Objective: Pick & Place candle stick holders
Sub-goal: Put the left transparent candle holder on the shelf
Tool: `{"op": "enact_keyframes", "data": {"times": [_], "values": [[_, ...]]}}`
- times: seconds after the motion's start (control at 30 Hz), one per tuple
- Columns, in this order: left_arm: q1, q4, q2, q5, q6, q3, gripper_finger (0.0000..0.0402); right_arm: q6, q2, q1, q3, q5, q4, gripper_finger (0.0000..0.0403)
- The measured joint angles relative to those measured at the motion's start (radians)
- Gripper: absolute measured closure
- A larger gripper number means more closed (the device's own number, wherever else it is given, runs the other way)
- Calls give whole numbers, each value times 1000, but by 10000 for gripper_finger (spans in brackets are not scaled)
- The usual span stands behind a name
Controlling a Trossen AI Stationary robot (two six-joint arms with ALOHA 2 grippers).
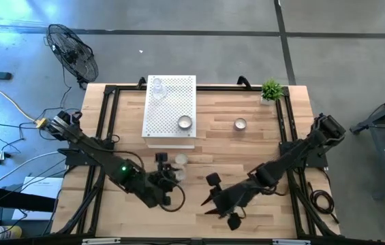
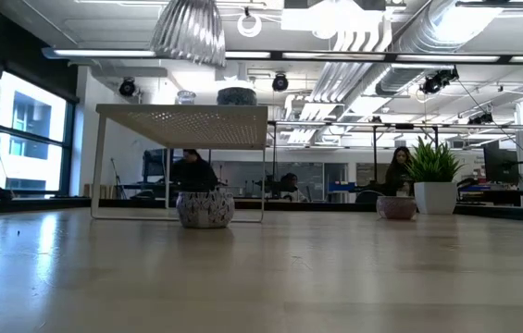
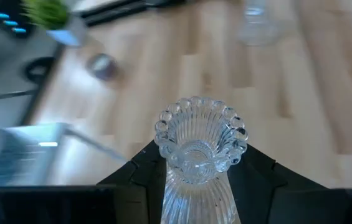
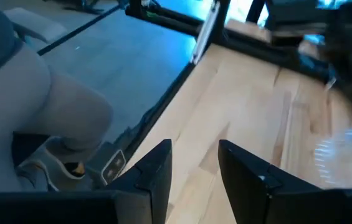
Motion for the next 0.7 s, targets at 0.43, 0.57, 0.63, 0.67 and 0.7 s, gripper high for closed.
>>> {"op": "enact_keyframes", "data": {"times": [0.43,0.57,0.63,0.67,0.7], "values": [[188,-294,-54,-186,131,364,272,-38,-48,106,0,183,3,277],[306,-292,-74,-172,185,478,272,-38,-48,109,0,184,3,277],[381,-290,-79,-120,206,525,272,-37,-48,109,0,186,2,277],[424,-285,-80,-81,216,545,272,-37,-48,109,0,186,3,277],[468,-272,-80,-34,229,560,272,-37,-48,109,0,186,2,277]]}}
